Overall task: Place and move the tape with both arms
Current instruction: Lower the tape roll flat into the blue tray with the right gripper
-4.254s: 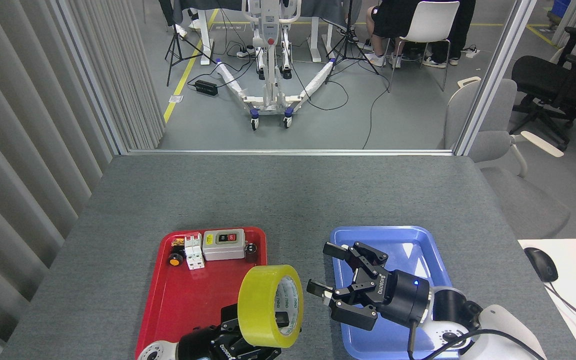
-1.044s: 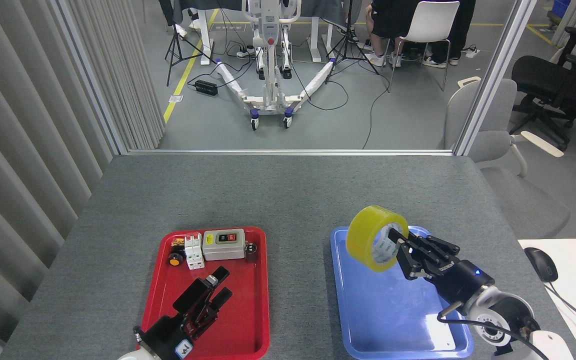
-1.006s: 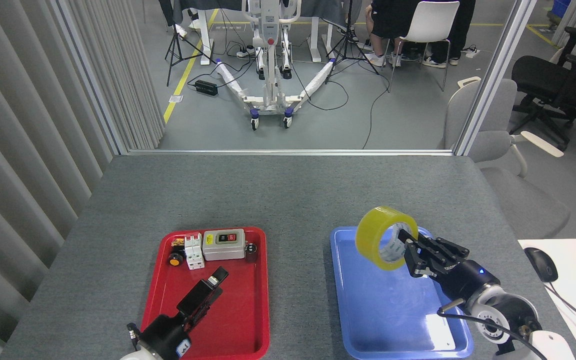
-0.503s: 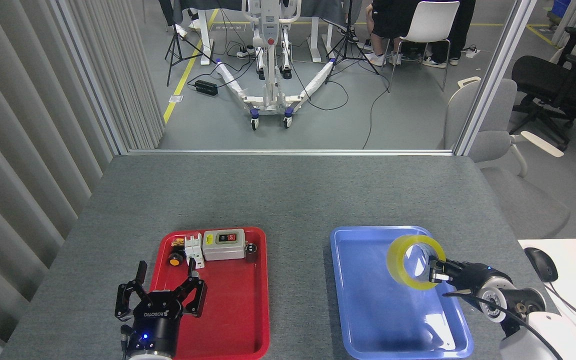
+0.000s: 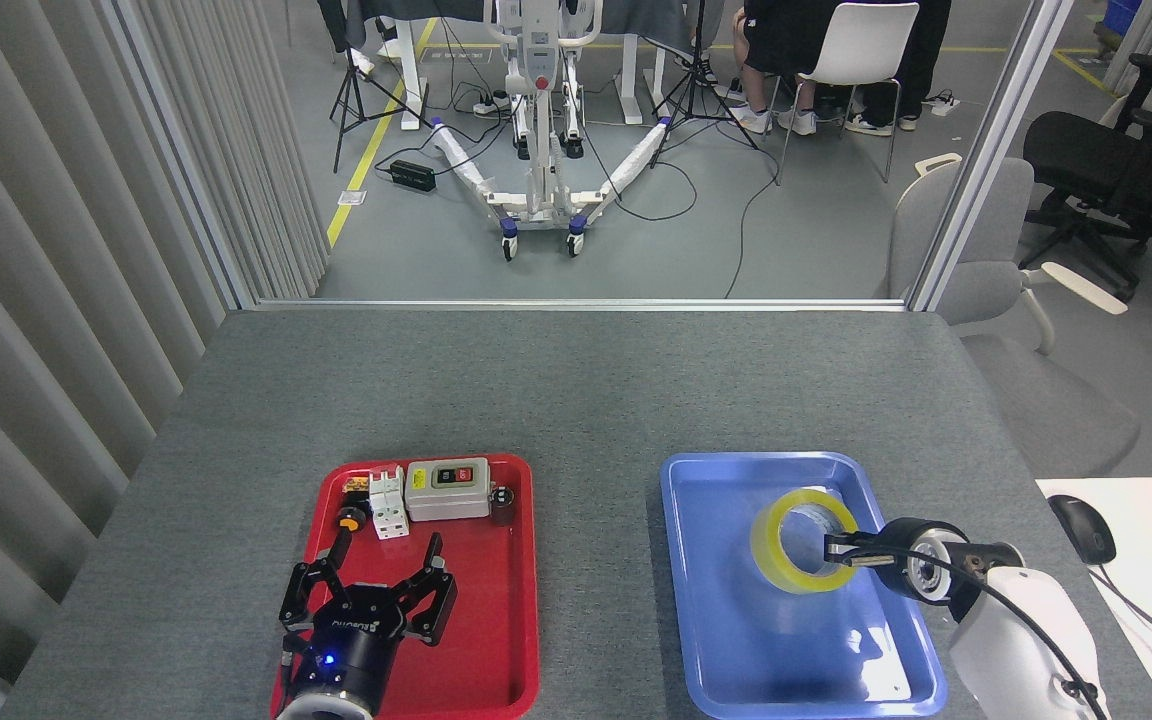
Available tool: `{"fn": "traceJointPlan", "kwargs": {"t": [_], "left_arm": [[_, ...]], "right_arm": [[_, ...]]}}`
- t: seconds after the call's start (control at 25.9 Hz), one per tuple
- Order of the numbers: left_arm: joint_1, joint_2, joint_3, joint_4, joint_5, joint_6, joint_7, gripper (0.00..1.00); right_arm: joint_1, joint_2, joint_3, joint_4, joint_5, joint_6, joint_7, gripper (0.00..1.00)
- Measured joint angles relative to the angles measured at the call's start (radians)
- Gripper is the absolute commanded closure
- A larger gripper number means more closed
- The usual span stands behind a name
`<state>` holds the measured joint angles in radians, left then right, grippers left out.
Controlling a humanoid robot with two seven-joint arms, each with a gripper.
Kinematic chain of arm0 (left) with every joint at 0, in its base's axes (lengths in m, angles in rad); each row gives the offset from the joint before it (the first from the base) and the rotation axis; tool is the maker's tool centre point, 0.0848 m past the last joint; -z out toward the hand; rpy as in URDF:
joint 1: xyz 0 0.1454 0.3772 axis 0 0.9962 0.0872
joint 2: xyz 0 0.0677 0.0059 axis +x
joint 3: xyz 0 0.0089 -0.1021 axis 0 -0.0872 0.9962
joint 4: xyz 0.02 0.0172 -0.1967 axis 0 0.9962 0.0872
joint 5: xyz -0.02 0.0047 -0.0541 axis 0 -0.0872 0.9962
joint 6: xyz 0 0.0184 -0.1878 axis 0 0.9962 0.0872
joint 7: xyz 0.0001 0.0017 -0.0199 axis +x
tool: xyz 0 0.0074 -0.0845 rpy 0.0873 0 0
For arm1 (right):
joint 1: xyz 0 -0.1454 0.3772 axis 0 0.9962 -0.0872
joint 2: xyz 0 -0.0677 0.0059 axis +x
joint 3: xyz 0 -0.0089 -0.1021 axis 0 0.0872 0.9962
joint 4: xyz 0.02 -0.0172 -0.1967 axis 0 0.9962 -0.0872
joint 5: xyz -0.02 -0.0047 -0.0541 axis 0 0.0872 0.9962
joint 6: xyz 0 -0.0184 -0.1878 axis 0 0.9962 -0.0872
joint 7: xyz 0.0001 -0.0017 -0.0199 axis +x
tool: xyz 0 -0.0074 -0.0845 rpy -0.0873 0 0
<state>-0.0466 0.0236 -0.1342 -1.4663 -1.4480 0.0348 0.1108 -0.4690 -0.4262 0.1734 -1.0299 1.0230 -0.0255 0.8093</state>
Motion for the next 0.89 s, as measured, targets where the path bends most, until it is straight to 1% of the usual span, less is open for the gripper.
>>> {"fn": "traceJointPlan", "kwargs": {"t": [0.08, 0.23, 0.31, 0.43, 0.54, 0.7, 0.89], "left_arm": [[-0.006, -0.001, 0.005, 0.002, -0.003, -0.022, -0.002, 0.0], [-0.005, -0.009, 0.06, 0.0, -0.006, -0.121, -0.004, 0.0], [-0.004, -0.016, 0.081, -0.001, -0.006, -0.153, -0.002, 0.0], [-0.004, -0.018, 0.095, 0.003, -0.008, -0.159, 0.002, 0.0], [-0.007, -0.015, 0.099, 0.006, -0.009, -0.153, 0.012, 0.0], [-0.008, -0.01, 0.098, 0.006, -0.014, -0.149, 0.02, 0.0], [-0.003, -0.003, 0.098, -0.002, -0.028, -0.149, 0.022, 0.0]], "right_arm": [[-0.005, 0.006, 0.005, 0.017, -0.004, 0.007, 0.008, 0.75], [-0.028, 0.016, 0.018, 0.04, -0.034, 0.025, 0.035, 0.75], [-0.046, 0.018, 0.033, 0.055, -0.05, 0.032, 0.04, 0.75], [-0.069, 0.02, 0.052, 0.086, -0.068, 0.037, 0.043, 0.74], [-0.089, 0.022, 0.062, 0.114, -0.074, 0.04, 0.045, 0.69], [-0.098, 0.031, 0.066, 0.132, -0.075, 0.04, 0.043, 0.66], [-0.101, 0.04, 0.067, 0.141, -0.073, 0.046, 0.035, 0.65]]}}
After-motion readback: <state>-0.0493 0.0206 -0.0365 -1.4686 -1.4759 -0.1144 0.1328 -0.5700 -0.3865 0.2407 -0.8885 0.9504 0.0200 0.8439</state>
